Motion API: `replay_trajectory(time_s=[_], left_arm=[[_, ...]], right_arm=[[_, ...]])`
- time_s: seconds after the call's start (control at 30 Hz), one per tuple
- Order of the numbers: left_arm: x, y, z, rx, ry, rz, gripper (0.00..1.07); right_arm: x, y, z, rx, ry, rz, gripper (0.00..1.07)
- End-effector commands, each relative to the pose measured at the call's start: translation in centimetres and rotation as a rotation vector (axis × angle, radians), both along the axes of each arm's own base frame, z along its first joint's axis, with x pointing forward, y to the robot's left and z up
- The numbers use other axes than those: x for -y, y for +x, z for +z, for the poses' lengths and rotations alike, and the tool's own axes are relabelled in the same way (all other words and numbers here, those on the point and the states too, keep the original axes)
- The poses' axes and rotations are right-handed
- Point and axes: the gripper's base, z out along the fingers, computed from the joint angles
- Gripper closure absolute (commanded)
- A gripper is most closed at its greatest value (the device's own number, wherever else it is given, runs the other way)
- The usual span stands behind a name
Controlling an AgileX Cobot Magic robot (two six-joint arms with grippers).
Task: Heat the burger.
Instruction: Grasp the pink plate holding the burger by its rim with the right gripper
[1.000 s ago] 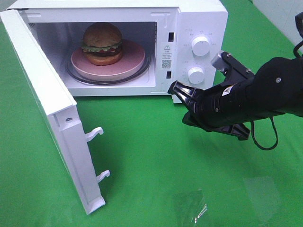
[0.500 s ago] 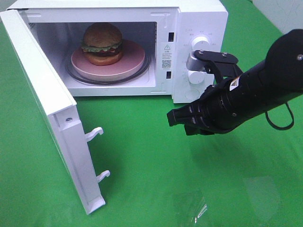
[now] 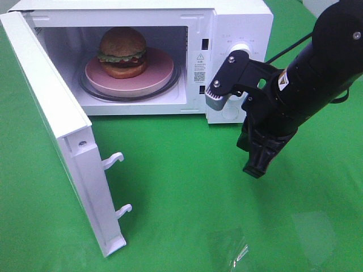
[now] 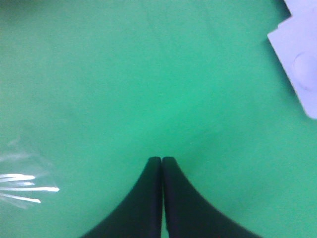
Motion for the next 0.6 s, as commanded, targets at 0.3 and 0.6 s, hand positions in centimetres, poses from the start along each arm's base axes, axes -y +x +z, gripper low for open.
replay_trajectory(time_s=[0.3,0.6], left_arm=[[0.1,-0.3,-0.1,0.023,-0.006,-0.002,0.07],[0.1,-0.3,-0.1,0.023,-0.006,-0.002,0.07]], right_arm=[[0.1,0.2,0.6,0.222,-0.348,0.720,0.97],[-0.2,1.3,1.4,0.410,-0.437,0.819,0.65]])
